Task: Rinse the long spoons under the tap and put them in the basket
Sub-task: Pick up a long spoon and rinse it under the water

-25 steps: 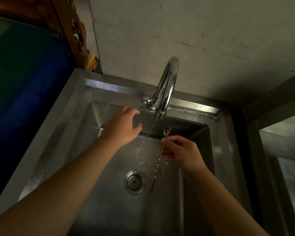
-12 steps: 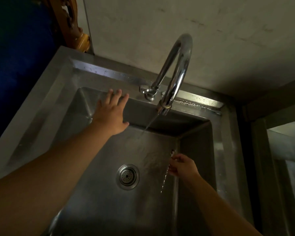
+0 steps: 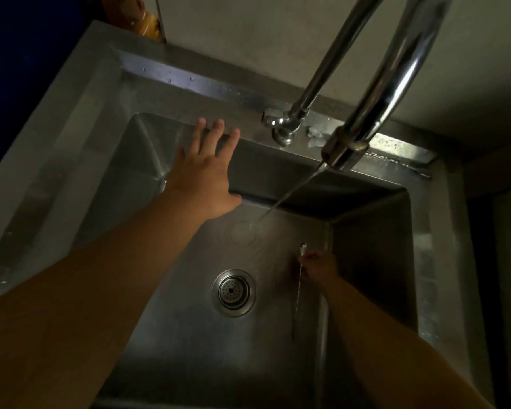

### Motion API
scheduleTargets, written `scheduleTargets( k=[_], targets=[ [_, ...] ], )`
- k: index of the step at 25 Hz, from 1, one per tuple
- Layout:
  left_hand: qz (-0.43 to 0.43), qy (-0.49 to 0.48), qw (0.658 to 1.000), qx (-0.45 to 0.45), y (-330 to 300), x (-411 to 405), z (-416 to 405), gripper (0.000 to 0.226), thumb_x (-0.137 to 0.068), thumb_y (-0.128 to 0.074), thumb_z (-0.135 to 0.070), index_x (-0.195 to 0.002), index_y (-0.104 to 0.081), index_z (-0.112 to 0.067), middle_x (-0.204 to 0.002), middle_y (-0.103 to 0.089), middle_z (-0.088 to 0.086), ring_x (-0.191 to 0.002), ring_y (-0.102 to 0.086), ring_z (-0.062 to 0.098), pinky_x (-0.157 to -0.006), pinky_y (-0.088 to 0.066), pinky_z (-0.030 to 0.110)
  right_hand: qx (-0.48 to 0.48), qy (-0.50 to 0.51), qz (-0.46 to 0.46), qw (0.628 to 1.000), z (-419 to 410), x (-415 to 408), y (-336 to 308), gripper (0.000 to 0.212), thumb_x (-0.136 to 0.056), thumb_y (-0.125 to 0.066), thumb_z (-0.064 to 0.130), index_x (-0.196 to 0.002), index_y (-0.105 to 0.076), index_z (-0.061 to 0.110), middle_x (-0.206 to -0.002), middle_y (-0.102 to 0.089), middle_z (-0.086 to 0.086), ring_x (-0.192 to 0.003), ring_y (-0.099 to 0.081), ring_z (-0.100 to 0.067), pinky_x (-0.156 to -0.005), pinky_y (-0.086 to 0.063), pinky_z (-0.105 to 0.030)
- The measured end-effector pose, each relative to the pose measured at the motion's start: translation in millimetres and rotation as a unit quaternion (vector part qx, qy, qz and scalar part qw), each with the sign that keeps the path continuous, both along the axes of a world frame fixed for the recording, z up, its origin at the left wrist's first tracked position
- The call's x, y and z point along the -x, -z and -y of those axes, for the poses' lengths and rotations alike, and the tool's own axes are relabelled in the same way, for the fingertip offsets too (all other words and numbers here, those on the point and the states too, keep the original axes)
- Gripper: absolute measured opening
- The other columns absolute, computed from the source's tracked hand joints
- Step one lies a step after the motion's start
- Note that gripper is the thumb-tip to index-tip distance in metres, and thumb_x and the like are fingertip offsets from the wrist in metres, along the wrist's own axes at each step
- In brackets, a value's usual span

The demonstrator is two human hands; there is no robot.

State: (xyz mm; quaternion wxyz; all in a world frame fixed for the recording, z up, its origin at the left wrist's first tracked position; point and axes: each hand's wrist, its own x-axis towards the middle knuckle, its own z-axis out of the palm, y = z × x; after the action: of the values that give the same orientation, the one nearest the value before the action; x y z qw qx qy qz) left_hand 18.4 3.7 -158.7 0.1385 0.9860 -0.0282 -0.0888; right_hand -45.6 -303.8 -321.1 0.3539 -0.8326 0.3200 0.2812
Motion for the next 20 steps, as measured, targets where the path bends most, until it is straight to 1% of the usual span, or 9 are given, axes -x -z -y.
scheduleTargets(
  k=[2,4,5,8,11,14,17,18,20],
  targets=[
    [0.0,-0.004,1.0,0.006,2,0,0,0.122,-0.076,-0.081,-0.048,-0.164,0.0,-0.028,-0.174,0.006,0.005,-0.158,0.013,0.034,-0.124,-0.019,0.061,0.035,-0.014,-0.011,0.999,0,-2,11,0.026,-0.091,-0.072,0.018,-0.111,-0.075,0.001,-0.115,-0.074,-0.022,-0.099,-0.071,-0.033,-0.096,-0.057,-0.045],
    [0.0,-0.004,1.0,0.008,3,1,0,0.123,-0.076,-0.081,-0.047,-0.164,0.001,-0.029,-0.174,0.007,0.004,-0.158,0.014,0.033,-0.124,-0.019,0.062,0.081,-0.057,-0.025,0.995,-1,-3,20,0.032,-0.091,-0.074,0.021,-0.117,-0.075,0.002,-0.124,-0.071,-0.021,-0.113,-0.068,-0.038,-0.101,-0.053,-0.046],
    [0.0,-0.003,1.0,0.006,4,1,1,0.122,-0.076,-0.081,-0.047,-0.164,0.002,-0.029,-0.174,0.007,0.004,-0.158,0.015,0.033,-0.124,-0.019,0.062,0.107,-0.085,-0.034,0.99,-2,-2,24,0.034,-0.092,-0.074,0.023,-0.119,-0.074,0.003,-0.128,-0.069,-0.019,-0.118,-0.066,-0.037,-0.102,-0.051,-0.043],
    [0.004,-0.003,1.0,0.0,6,-1,1,0.118,-0.08,-0.078,-0.045,-0.164,0.005,-0.03,-0.174,0.009,0.004,-0.158,0.015,0.034,-0.125,-0.019,0.061,0.144,-0.092,-0.044,0.984,-5,1,23,0.036,-0.092,-0.073,0.025,-0.121,-0.072,0.003,-0.13,-0.069,-0.018,-0.12,-0.065,-0.035,-0.097,-0.05,-0.037],
    [-0.002,-0.008,1.0,0.004,5,-1,0,0.117,-0.081,-0.078,-0.043,-0.164,0.004,-0.031,-0.174,0.01,0.003,-0.158,0.016,0.033,-0.125,-0.019,0.061,0.134,-0.098,-0.042,0.985,-7,2,19,0.032,-0.093,-0.072,0.018,-0.12,-0.073,0.001,-0.129,-0.069,-0.019,-0.12,-0.065,-0.035,-0.097,-0.051,-0.036],
    [-0.018,-0.009,1.0,0.003,2,0,1,0.119,-0.08,-0.078,-0.045,-0.163,0.006,-0.032,-0.174,0.012,0.001,-0.158,0.018,0.031,-0.124,-0.02,0.061,0.106,-0.105,-0.018,0.989,-16,0,-9,0.028,-0.093,-0.071,0.016,-0.116,-0.073,0.001,-0.124,-0.072,-0.019,-0.116,-0.066,-0.033,-0.092,-0.05,-0.032],
    [-0.027,-0.016,0.999,0.007,-1,2,3,0.121,-0.078,-0.079,-0.047,-0.164,0.005,-0.031,-0.174,0.012,0.0,-0.158,0.018,0.03,-0.122,-0.024,0.062,0.081,-0.149,0.062,0.984,-29,-12,-61,0.023,-0.092,-0.07,0.023,-0.111,-0.075,0.012,-0.111,-0.076,-0.012,-0.107,-0.071,-0.028,-0.086,-0.054,-0.032],
    [-0.027,-0.016,0.999,0.007,-3,2,3,0.121,-0.078,-0.079,-0.047,-0.164,0.004,-0.031,-0.174,0.011,0.001,-0.158,0.017,0.03,-0.122,-0.025,0.063,0.06,-0.146,0.103,0.982,-32,-17,-84,0.021,-0.091,-0.071,0.026,-0.109,-0.074,0.018,-0.104,-0.076,-0.005,-0.1,-0.072,-0.022,-0.079,-0.054,-0.027],
    [-0.03,-0.018,0.999,0.005,-5,2,4,0.122,-0.077,-0.079,-0.049,-0.164,0.003,-0.031,-0.174,0.011,0.001,-0.158,0.016,0.03,-0.121,-0.025,0.063,0.029,-0.157,0.189,0.969,-36,-28,-129,0.013,-0.09,-0.073,0.029,-0.103,-0.072,0.029,-0.088,-0.072,0.009,-0.083,-0.069,-0.004,-0.066,-0.048,-0.01]
  ],
)
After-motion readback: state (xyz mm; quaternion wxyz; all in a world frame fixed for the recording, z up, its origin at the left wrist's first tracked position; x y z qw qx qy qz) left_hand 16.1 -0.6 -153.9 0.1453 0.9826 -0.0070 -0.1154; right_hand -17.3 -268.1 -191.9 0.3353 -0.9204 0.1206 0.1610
